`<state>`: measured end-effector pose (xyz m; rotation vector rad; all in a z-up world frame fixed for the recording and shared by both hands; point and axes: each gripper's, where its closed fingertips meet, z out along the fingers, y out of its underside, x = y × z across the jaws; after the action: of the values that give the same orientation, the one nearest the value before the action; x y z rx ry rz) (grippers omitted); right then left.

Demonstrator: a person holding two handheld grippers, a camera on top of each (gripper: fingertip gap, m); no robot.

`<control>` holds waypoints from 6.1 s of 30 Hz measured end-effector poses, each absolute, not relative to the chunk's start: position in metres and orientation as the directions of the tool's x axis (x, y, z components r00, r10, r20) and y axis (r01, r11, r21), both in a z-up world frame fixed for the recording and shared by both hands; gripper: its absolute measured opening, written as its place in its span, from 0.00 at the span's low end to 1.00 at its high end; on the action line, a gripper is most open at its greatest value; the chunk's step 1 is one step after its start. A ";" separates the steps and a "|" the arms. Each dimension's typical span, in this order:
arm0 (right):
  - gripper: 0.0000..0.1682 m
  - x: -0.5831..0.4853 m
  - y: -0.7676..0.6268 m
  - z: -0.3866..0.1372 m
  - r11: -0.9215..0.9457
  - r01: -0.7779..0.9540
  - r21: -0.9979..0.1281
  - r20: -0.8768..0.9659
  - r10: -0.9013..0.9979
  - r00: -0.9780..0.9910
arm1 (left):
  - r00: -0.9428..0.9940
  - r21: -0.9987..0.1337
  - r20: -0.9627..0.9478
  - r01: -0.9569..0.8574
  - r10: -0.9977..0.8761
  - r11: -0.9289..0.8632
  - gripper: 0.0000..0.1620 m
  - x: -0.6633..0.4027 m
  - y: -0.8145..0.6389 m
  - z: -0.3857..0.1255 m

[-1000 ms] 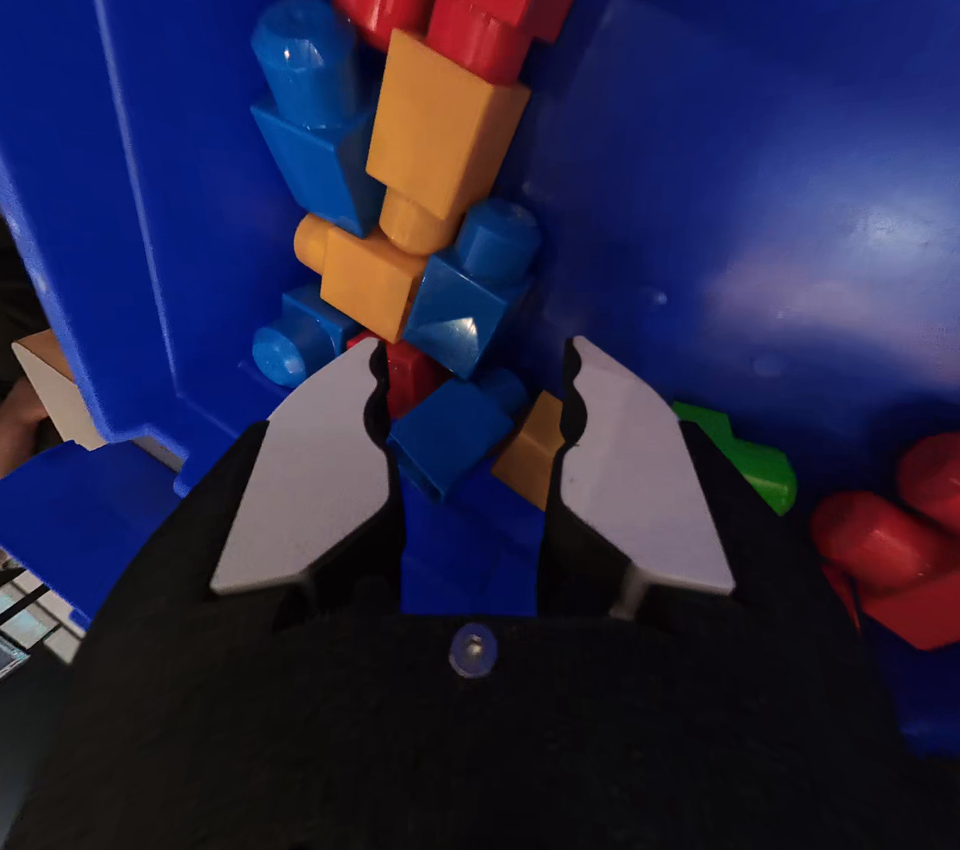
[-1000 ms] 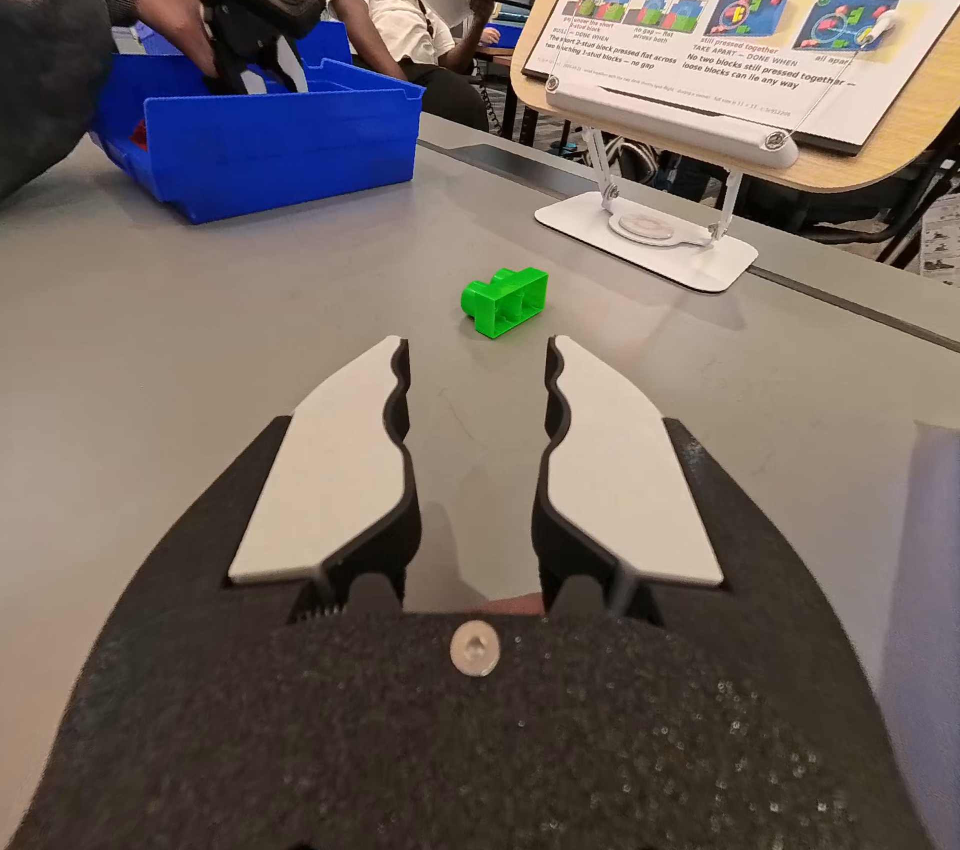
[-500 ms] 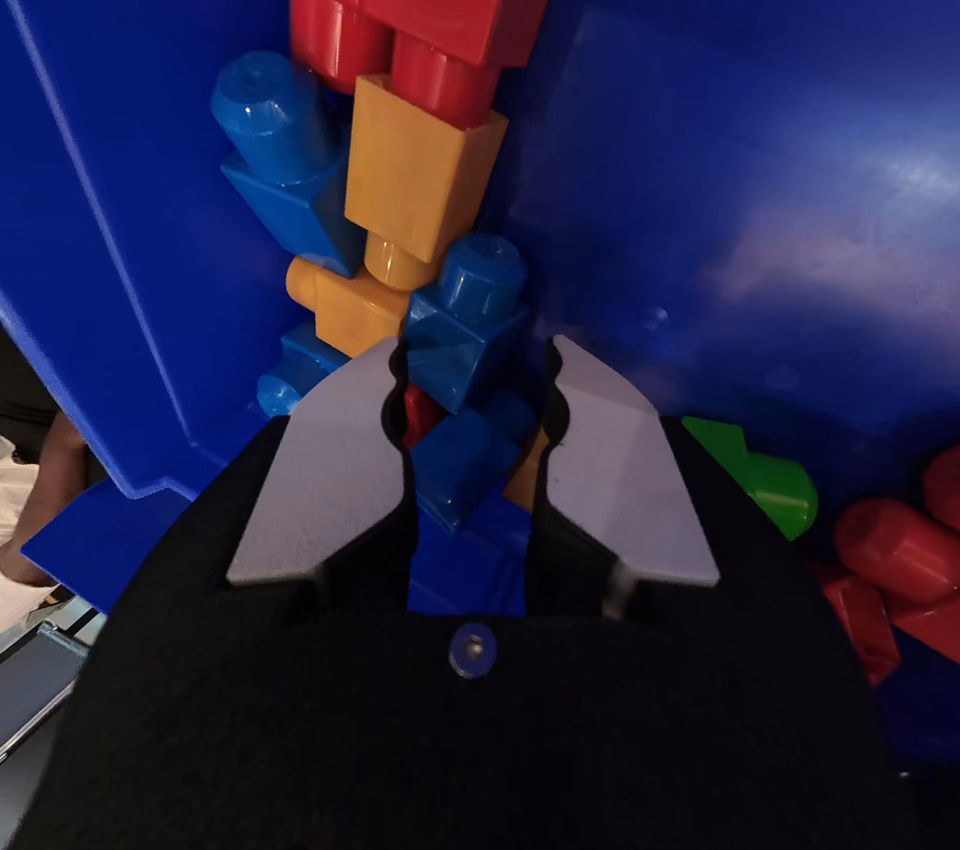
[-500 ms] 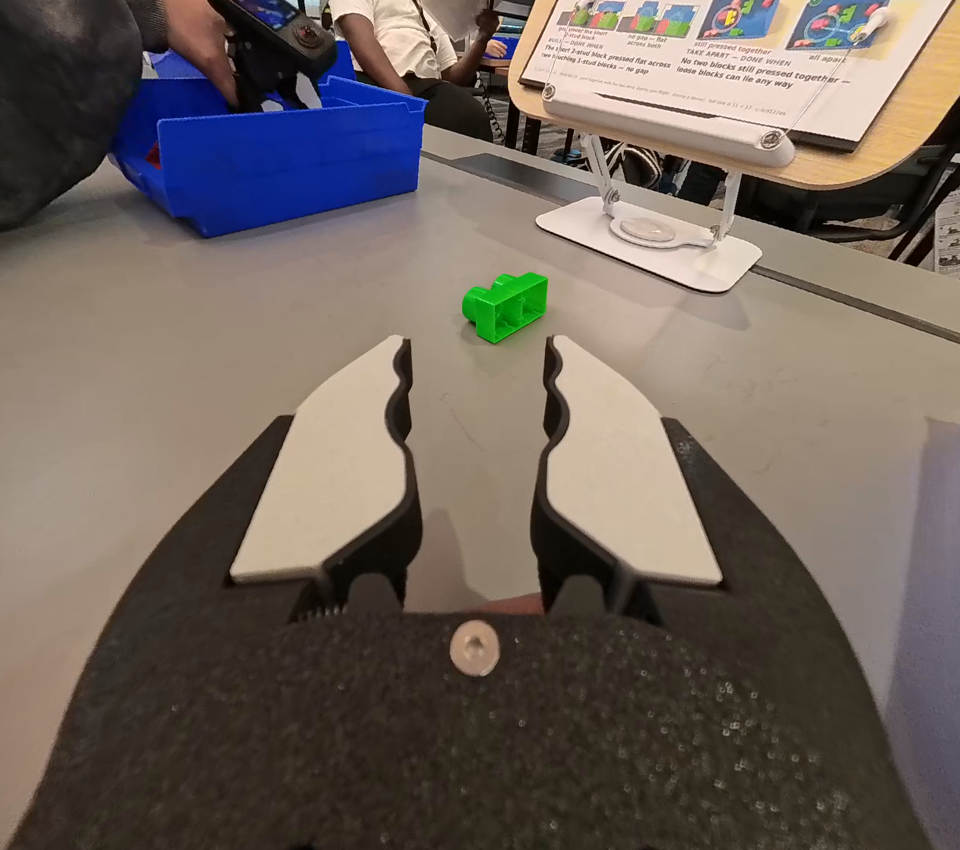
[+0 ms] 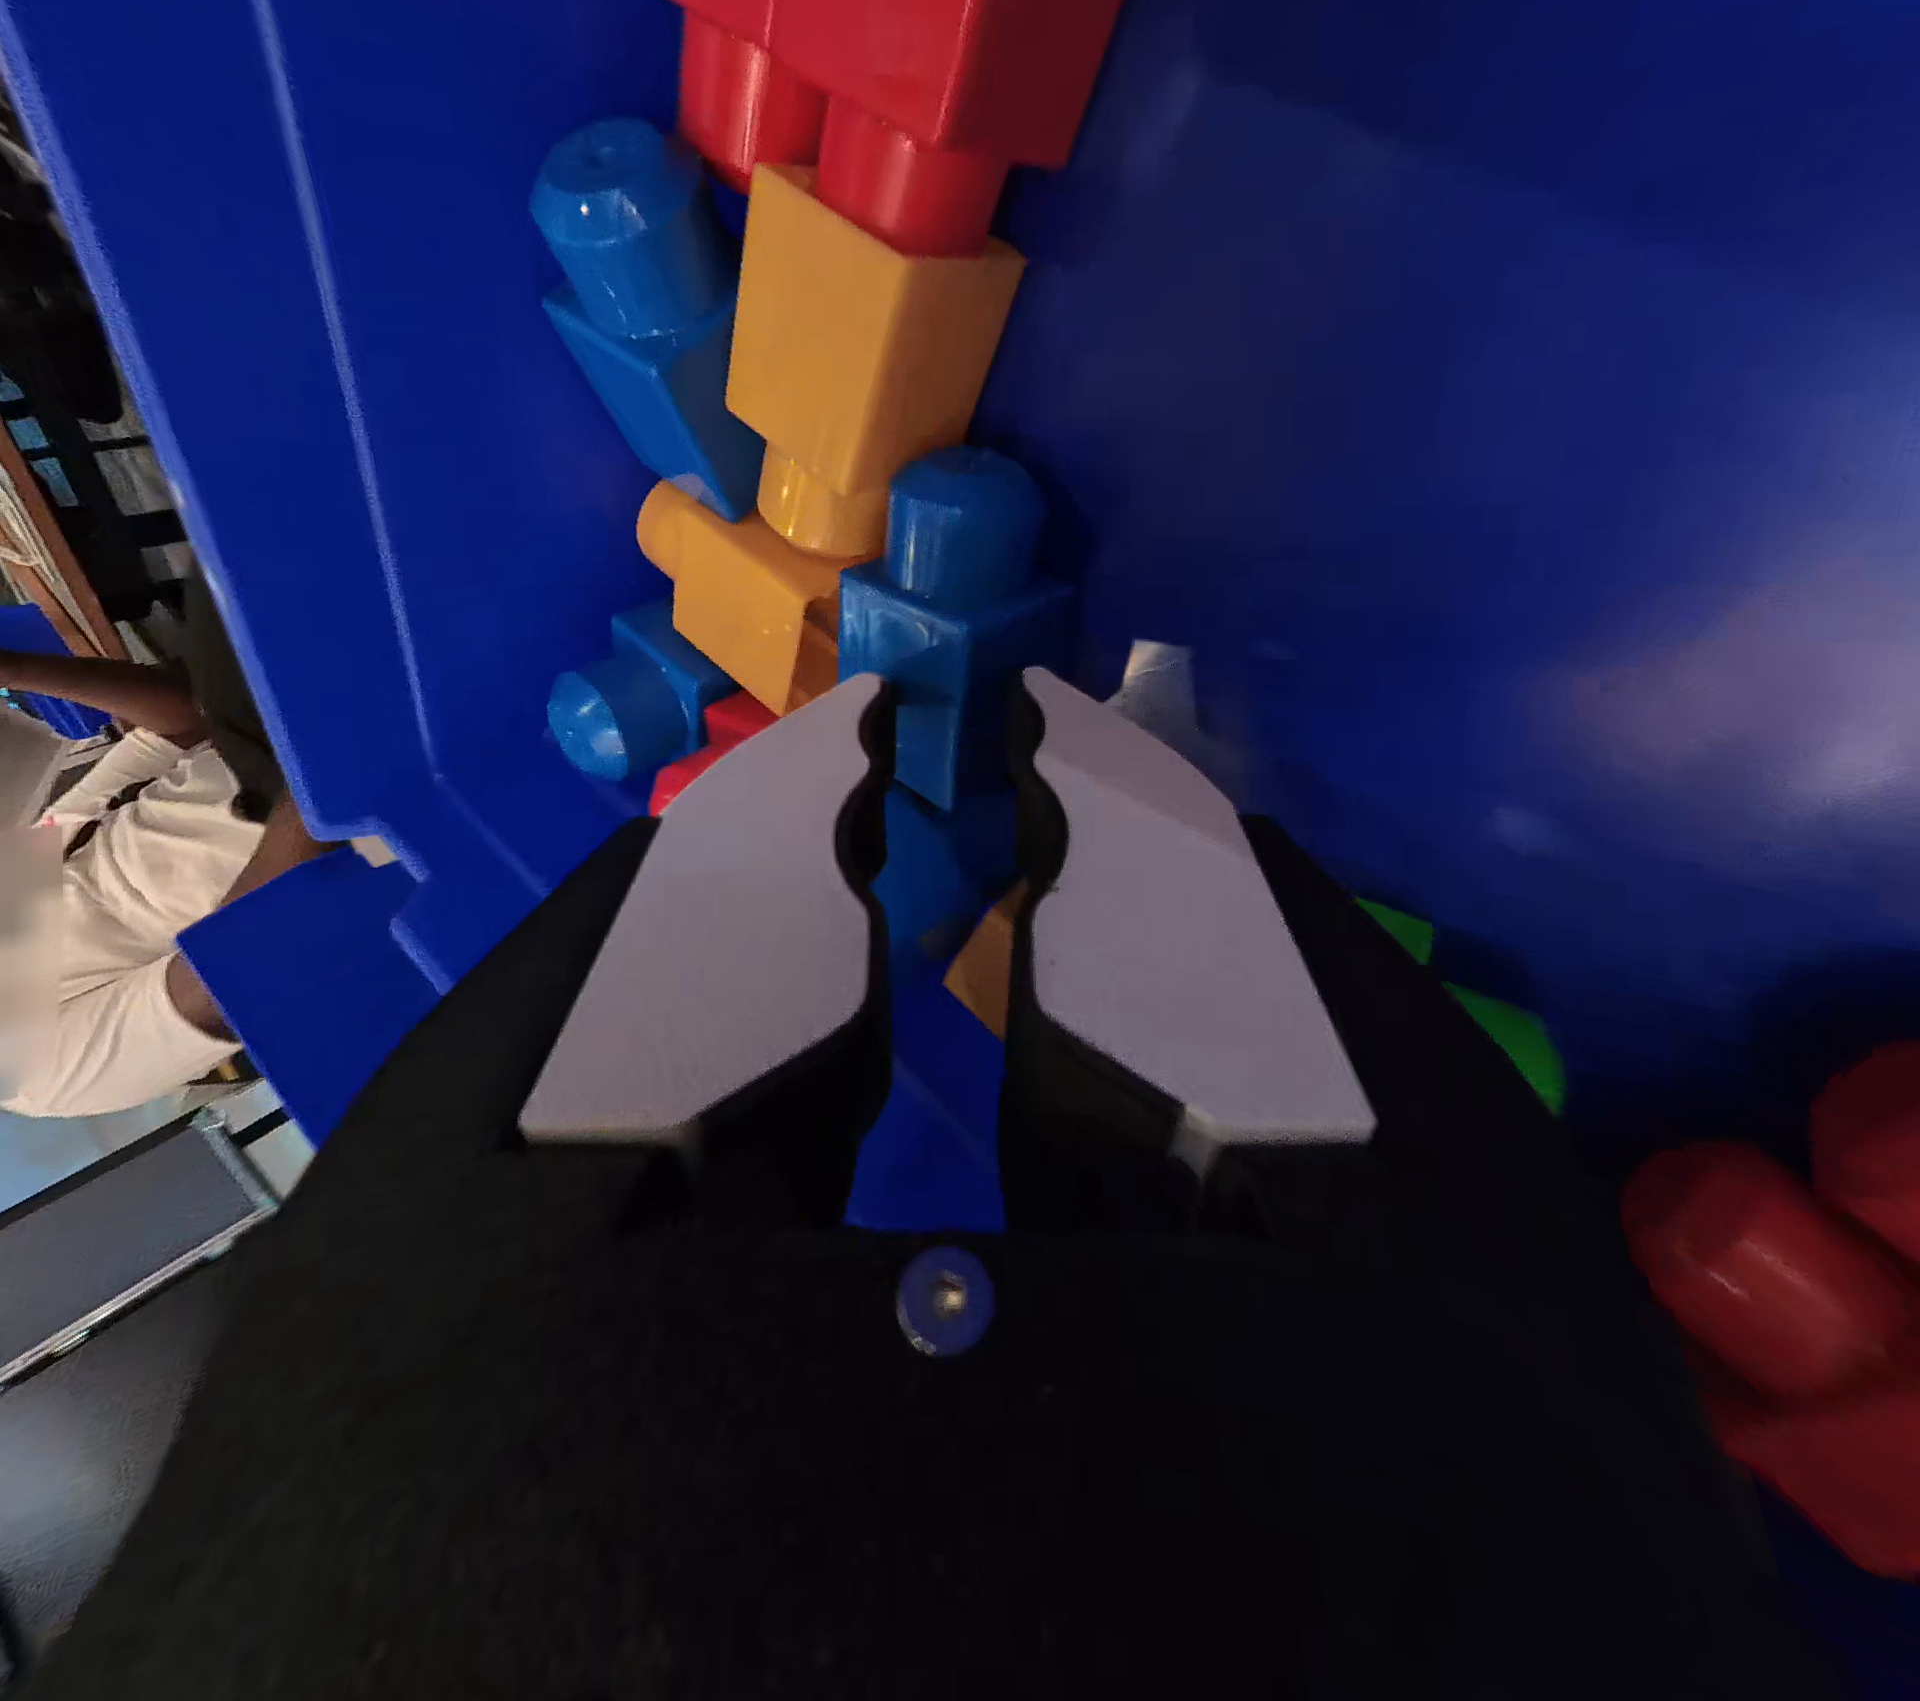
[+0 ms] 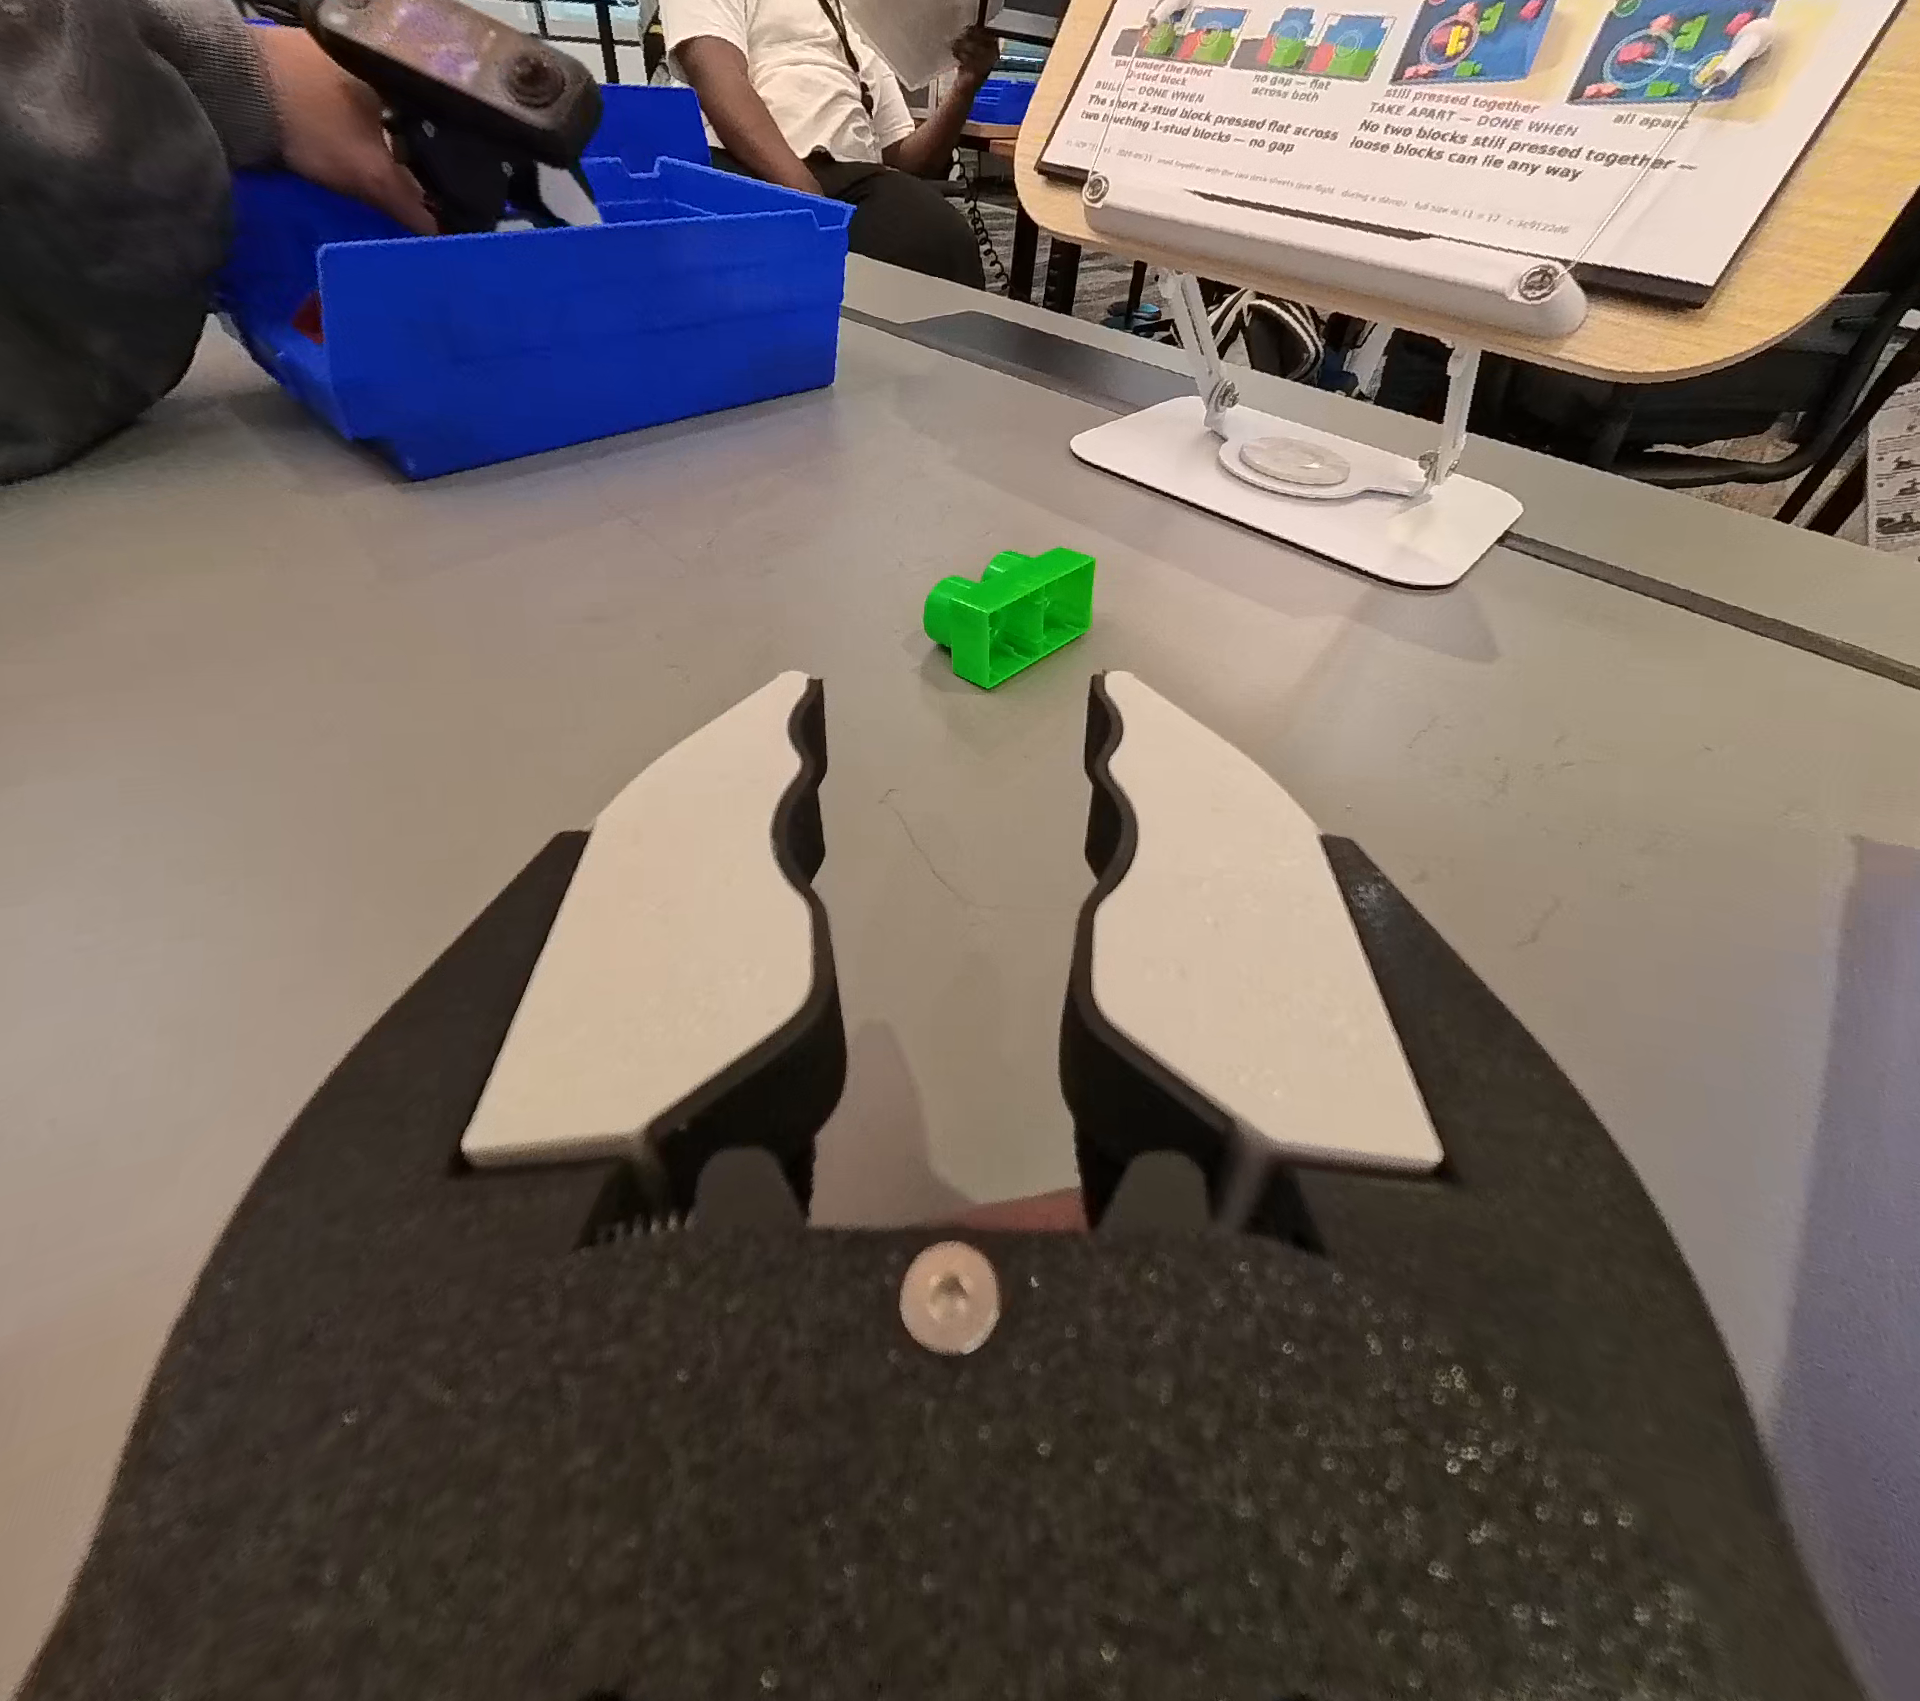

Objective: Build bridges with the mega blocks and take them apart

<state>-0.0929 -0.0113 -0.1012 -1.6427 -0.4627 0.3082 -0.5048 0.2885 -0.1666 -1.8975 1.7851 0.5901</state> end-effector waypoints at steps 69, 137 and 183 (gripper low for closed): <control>0.28 -0.098 -0.015 -0.100 -0.054 0.136 -0.989 0.092 0.492 0.866 | 0.711 -0.655 -0.125 -0.582 -0.692 -0.481 0.42 -0.430 0.084 -0.069; 0.26 -0.098 -0.014 -0.099 -0.049 0.124 -0.991 0.083 0.498 0.863 | -0.152 -0.547 -0.262 -0.790 -0.953 0.277 0.35 -0.297 0.047 -0.062; 0.26 -0.099 -0.014 -0.099 -0.049 0.129 -0.990 0.087 0.502 0.860 | 0.519 -0.676 -0.122 -0.667 -0.846 -0.312 0.44 -0.279 0.070 -0.166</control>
<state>-0.0990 -0.0135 -0.0989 -1.6110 -0.5045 0.3243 -0.2787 0.0703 -0.1655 -2.0741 1.2277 -0.3343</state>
